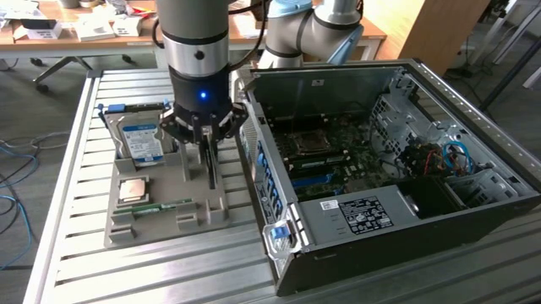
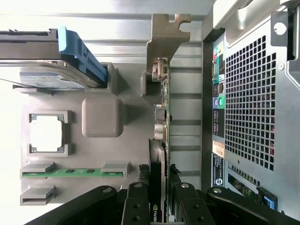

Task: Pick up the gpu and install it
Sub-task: 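Pick up the gpu and move the gpu toward the slot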

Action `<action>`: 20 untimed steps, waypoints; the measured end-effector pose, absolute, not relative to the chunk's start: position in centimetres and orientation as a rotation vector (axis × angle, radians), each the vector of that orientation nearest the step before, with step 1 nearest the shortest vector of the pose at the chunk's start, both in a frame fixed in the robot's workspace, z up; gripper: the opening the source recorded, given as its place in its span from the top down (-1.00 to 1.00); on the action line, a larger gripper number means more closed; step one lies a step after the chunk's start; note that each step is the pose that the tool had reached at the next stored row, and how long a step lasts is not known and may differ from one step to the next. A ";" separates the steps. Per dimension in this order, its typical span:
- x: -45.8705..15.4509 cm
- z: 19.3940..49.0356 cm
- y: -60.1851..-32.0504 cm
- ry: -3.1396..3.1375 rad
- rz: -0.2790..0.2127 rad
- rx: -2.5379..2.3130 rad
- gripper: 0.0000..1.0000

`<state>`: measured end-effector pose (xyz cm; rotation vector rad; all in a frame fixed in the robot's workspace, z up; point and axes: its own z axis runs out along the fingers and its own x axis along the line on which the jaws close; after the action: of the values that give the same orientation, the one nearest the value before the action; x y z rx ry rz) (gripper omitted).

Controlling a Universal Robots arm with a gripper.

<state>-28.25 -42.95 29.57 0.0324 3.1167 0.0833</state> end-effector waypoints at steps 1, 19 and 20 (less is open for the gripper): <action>-28.2 29.8 -42.9 3.117 0.084 0.032 0.47; -28.2 35.4 -42.9 3.116 0.098 0.031 0.47; -28.2 35.7 -42.9 3.116 0.098 0.031 0.47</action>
<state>-28.25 -42.95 35.75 0.0313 3.1165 0.0984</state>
